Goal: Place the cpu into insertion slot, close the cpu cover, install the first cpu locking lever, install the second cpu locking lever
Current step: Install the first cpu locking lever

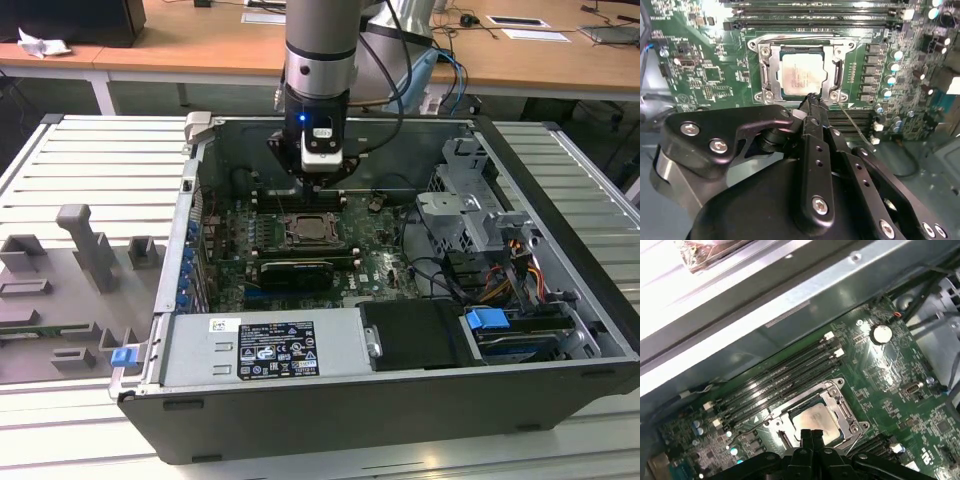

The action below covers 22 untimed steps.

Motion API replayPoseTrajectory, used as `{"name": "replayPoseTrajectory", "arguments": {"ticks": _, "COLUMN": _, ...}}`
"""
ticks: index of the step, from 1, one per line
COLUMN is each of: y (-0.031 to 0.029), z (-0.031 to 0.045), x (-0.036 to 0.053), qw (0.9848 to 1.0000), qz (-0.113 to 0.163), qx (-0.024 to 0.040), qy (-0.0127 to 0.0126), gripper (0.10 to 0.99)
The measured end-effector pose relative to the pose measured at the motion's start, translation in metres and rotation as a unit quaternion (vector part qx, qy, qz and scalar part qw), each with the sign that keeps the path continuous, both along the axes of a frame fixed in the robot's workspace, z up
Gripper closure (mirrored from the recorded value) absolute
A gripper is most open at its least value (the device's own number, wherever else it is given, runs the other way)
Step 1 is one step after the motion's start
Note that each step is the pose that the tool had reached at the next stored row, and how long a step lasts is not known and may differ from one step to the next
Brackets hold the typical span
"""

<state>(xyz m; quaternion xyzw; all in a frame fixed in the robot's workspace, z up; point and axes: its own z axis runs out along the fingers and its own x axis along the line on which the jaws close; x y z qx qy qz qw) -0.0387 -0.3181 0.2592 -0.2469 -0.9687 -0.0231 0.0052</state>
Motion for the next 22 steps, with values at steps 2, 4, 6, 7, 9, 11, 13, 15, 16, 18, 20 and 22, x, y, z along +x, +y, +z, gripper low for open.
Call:
{"name": "replayPoseTrajectory", "arguments": {"ticks": 2, "y": 0.0, "z": 0.0, "x": 0.0, "qw": 0.9998, "qz": 0.019, "qx": 0.0, "qy": 0.0, "gripper": 0.98}}
{"name": "replayPoseTrajectory", "arguments": {"ticks": 4, "y": 0.0, "z": 0.0, "x": 0.0, "qw": 0.9994, "qz": 0.035, "qx": 0.0, "qy": 0.0, "gripper": 0.98}}
{"name": "replayPoseTrajectory", "arguments": {"ticks": 6, "y": 0.0, "z": 0.0, "x": -0.0001, "qw": 0.9985, "qz": 0.054, "qx": 0.0, "qy": 0.0, "gripper": 0.98}}
{"name": "replayPoseTrajectory", "arguments": {"ticks": 7, "y": 0.0, "z": 0.0, "x": -0.0001, "qw": 0.9979, "qz": 0.064, "qx": 0.0, "qy": 0.0, "gripper": 0.98}}
{"name": "replayPoseTrajectory", "arguments": {"ticks": 9, "y": 0.0, "z": 0.0, "x": -0.0001, "qw": 0.9963, "qz": 0.086, "qx": 0.0, "qy": 0.0, "gripper": 0.98}}
{"name": "replayPoseTrajectory", "arguments": {"ticks": 11, "y": 0.0, "z": 0.0, "x": -0.0001, "qw": 0.9944, "qz": 0.106, "qx": 0.0, "qy": 0.0, "gripper": 0.98}}
{"name": "replayPoseTrajectory", "arguments": {"ticks": 13, "y": -0.0001, "z": 0.0, "x": -0.0002, "qw": 0.9921, "qz": 0.126, "qx": 0.0, "qy": 0.0, "gripper": 0.98}}
{"name": "replayPoseTrajectory", "arguments": {"ticks": 15, "y": -0.0001, "z": 0.0, "x": -0.0002, "qw": 0.9902, "qz": 0.14, "qx": 0.0, "qy": 0.0, "gripper": 0.98}}
{"name": "replayPoseTrajectory", "arguments": {"ticks": 16, "y": -0.0001, "z": 0.0, "x": -0.0002, "qw": 0.9891, "qz": 0.147, "qx": 0.0, "qy": 0.0, "gripper": 0.98}}
{"name": "replayPoseTrajectory", "arguments": {"ticks": 18, "y": -0.0001, "z": 0.0, "x": -0.0002, "qw": 0.9868, "qz": 0.162, "qx": 0.0, "qy": 0.0, "gripper": 0.98}}
{"name": "replayPoseTrajectory", "arguments": {"ticks": 20, "y": -0.0001, "z": 0.0, "x": -0.0003, "qw": 0.9842, "qz": 0.177, "qx": 0.0, "qy": 0.0, "gripper": 0.98}}
{"name": "replayPoseTrajectory", "arguments": {"ticks": 22, "y": -0.0001, "z": 0.0, "x": -0.0003, "qw": 0.9809, "qz": 0.195, "qx": 0.0, "qy": 0.0, "gripper": 0.98}}
